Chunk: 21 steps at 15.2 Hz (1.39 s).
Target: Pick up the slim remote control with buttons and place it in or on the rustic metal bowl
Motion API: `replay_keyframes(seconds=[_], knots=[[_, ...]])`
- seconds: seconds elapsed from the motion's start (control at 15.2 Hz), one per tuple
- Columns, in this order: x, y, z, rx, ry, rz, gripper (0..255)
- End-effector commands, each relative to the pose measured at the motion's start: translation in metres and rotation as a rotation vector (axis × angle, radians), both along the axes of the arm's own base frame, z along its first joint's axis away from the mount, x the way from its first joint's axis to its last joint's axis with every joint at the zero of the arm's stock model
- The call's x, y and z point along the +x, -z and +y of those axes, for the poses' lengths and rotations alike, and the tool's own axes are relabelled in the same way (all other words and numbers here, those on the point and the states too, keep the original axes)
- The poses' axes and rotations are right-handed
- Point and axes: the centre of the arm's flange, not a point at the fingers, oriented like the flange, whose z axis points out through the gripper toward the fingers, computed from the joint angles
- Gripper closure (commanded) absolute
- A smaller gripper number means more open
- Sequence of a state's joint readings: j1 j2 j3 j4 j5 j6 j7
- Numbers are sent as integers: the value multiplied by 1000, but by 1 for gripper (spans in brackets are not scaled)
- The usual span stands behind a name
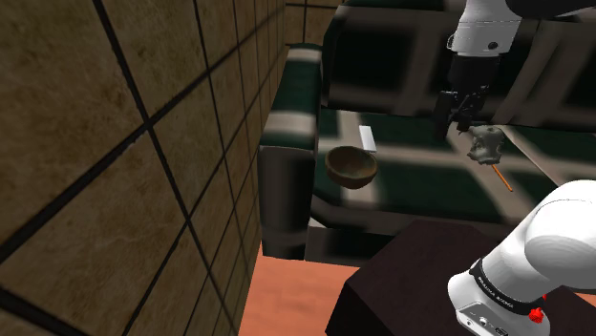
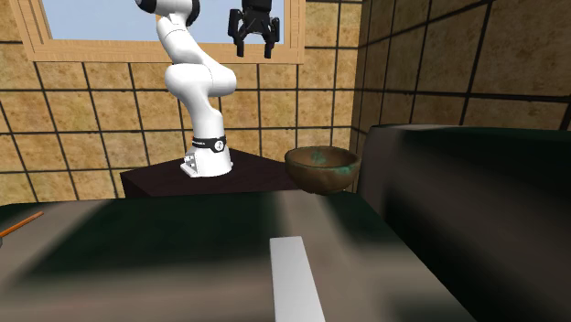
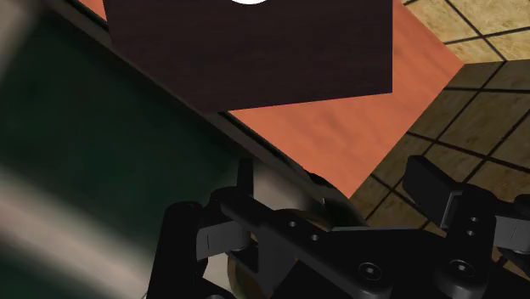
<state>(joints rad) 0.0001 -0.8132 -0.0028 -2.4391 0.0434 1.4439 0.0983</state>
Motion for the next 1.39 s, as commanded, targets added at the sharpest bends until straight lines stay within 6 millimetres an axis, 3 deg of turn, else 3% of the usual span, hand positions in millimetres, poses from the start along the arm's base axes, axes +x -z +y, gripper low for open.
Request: replay_keyframes(seconds=[0.0,1.32], knots=[[0,0,0,0,0,0,0],[175,143,-109,-50,221,-80,0]])
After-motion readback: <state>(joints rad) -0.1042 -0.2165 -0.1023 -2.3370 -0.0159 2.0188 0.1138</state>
